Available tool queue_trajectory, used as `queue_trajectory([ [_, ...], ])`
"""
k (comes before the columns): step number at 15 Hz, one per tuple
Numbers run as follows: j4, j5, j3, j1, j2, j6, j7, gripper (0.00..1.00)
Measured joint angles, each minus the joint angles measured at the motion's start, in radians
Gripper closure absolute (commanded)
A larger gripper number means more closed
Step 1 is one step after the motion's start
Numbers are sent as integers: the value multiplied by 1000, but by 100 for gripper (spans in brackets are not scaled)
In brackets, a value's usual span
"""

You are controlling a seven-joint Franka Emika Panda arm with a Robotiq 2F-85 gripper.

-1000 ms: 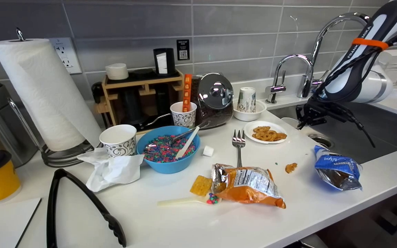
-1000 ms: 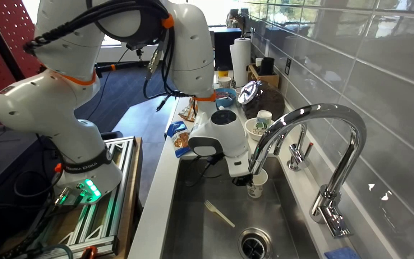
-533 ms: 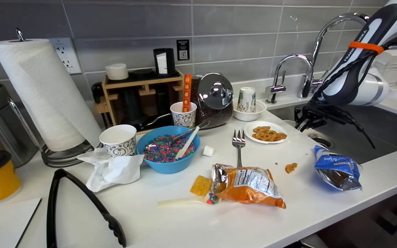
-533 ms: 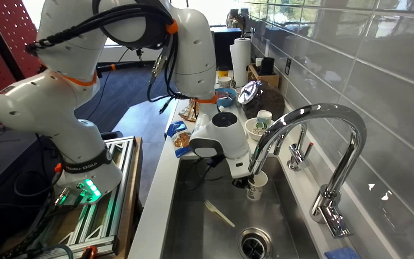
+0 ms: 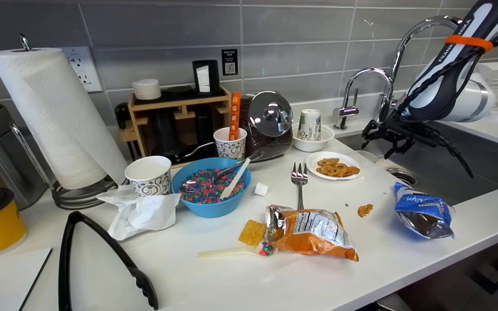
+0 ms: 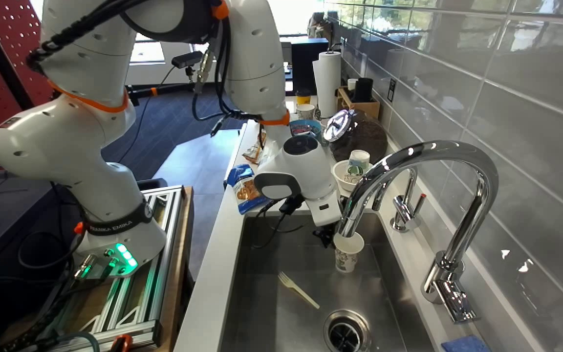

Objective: Put the coffee cup on the right in the sink.

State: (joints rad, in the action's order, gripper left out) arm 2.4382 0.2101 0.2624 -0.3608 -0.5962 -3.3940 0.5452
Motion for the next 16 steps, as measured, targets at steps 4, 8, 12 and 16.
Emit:
queue_trajectory([
  [4,98,15,-13,-6,121,19,-23,0],
  [8,215,7,50,-24,237,142,-80,0],
  [12,324,-6,-42,143,395,226,-137,0],
  [16,312,-275,-346,451,526,331,-69,0],
])
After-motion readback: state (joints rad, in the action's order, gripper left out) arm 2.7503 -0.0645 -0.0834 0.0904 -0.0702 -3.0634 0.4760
